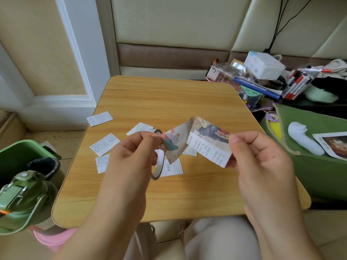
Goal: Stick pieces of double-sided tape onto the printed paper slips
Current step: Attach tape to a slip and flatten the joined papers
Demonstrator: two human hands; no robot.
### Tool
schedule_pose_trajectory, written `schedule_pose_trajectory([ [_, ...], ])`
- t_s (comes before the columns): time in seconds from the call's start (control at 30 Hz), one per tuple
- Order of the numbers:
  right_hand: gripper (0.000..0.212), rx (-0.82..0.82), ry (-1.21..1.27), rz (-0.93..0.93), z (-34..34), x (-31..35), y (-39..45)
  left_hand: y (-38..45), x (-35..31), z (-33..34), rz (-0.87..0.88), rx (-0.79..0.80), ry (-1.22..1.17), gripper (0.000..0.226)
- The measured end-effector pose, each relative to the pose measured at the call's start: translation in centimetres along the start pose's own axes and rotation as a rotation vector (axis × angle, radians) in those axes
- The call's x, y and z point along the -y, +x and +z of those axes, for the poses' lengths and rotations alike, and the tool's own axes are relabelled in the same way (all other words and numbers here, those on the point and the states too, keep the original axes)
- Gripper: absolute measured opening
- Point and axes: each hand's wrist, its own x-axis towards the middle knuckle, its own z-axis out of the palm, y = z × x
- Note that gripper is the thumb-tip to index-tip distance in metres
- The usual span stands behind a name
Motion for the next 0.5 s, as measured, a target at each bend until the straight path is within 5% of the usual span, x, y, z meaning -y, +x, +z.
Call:
schedule_pose_trajectory([
  [0.1, 0.01, -0.031, -0.015, -0.054, -0.1, 0.4, -0.3, -0.2, -0.1, 0.3, -0.01, 0.017, -0.014, 0.012],
  [0.3, 0.009, -0.24, -0.566, -0.526, 0.7, 0.4, -1.5, -1.0, 0.1, 1.0, -0.01, 0.059, -0.042, 0.013],
  [0.5, 0.019, 0.14, -0.406, -0.515, 2.2, 0.3, -2.2, -1.4, 0.5, 1.2, -0.012, 0.097, -0.079, 0.003],
])
